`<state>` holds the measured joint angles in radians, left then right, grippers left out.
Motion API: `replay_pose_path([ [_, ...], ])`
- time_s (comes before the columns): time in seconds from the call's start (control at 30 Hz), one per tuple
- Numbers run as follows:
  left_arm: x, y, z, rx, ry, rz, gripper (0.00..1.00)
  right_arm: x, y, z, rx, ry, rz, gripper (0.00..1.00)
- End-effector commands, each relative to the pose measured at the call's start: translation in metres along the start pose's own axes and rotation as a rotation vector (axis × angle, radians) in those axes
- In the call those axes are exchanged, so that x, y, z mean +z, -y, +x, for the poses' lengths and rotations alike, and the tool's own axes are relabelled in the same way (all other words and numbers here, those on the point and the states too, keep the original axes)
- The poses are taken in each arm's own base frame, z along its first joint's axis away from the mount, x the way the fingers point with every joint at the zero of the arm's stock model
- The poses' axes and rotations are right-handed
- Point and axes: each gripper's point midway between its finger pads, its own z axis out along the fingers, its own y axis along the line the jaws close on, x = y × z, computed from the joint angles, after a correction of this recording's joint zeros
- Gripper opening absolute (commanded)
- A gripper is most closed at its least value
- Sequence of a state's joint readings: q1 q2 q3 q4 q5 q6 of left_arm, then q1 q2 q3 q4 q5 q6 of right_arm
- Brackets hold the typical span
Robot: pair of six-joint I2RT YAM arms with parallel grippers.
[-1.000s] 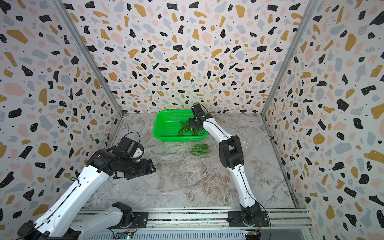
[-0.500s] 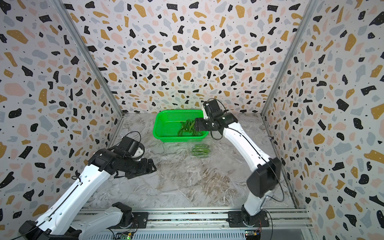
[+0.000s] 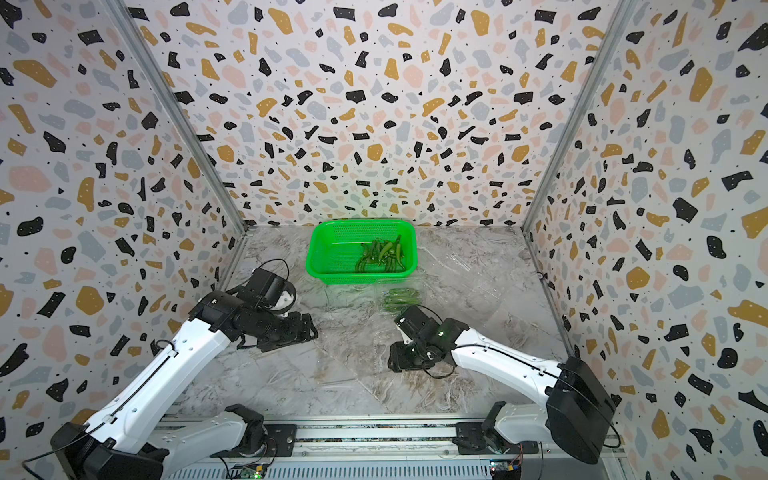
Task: Take small green peppers out of containers
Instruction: Move the packing box to the center of the board.
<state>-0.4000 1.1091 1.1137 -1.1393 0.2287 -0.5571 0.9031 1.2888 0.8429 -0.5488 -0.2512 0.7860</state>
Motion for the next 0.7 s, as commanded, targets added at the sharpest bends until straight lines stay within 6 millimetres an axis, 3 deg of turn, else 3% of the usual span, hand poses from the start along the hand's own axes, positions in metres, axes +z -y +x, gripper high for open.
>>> replay_pose_path([
  [0.0, -0.011, 0.005, -0.001, 0.025, 0.028, 0.027, 0.83, 0.009, -0.032, -0.024, 0.013, 0.078, -0.079, 0.43],
  [0.1, -0.016, 0.001, 0.003, 0.025, 0.038, 0.018, 0.83, 0.028, -0.055, -0.032, -0.035, 0.055, -0.077, 0.34],
  [0.4, -0.032, -0.010, 0.013, -0.004, 0.081, -0.011, 0.84, 0.087, -0.151, -0.072, -0.081, 0.041, -0.155, 0.36],
  [0.47, -0.036, -0.010, 0.013, -0.011, 0.096, -0.007, 0.84, 0.095, -0.164, -0.078, -0.075, 0.042, -0.188, 0.41],
  [0.53, -0.039, -0.009, 0.014, -0.018, 0.104, -0.001, 0.84, 0.101, -0.173, -0.084, -0.066, 0.032, -0.203, 0.58],
  [0.6, -0.042, -0.008, 0.013, -0.019, 0.113, 0.002, 0.84, 0.095, -0.175, -0.089, -0.062, 0.038, -0.178, 0.70],
  [0.67, -0.047, -0.007, 0.011, -0.017, 0.125, 0.000, 0.84, 0.079, -0.169, -0.094, -0.056, 0.057, -0.137, 0.75],
])
